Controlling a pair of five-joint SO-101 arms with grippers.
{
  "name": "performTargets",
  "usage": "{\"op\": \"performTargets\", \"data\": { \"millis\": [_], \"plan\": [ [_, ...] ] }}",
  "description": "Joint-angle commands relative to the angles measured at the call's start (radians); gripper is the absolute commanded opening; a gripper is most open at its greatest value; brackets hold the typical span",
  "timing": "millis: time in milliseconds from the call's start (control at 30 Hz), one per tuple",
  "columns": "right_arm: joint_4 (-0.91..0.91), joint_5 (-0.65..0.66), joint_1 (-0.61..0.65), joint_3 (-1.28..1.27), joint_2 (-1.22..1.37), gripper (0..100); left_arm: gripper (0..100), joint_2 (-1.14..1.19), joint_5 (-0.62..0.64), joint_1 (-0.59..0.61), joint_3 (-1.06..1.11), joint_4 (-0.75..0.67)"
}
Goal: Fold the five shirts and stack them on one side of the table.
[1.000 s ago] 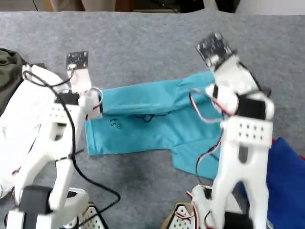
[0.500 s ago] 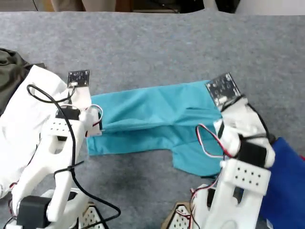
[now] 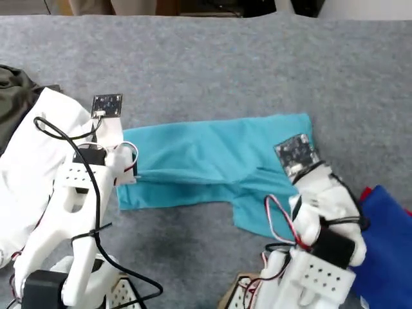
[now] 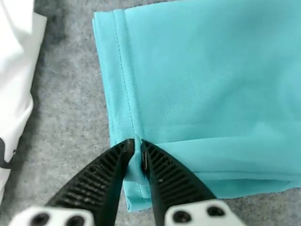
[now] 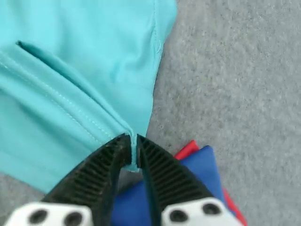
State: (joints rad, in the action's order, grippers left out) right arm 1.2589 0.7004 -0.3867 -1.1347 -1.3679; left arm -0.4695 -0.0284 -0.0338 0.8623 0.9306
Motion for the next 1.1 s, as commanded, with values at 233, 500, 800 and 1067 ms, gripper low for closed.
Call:
{"op": "performTargets", "data": {
  "millis": [233,500,800,1067],
  "plan": [
    [-0.046,0.031,-0.134,-0.168,-0.107,0.5,2,-0.027,-0.115,-0.008,0.0,0.048],
    [-0.046,0.031,-0.163,-0.151,-0.108,0.5,2,-0.035,-0.163,-0.009,0.023,0.072],
    [-0.046,0.032,-0.171,-0.15,-0.108,0.5,2,-0.031,-0.221,-0.069,0.066,0.068],
    [-0.044,0.058,-0.174,-0.151,-0.108,0.5,2,-0.027,-0.218,-0.075,0.066,0.028]
  ]
}}
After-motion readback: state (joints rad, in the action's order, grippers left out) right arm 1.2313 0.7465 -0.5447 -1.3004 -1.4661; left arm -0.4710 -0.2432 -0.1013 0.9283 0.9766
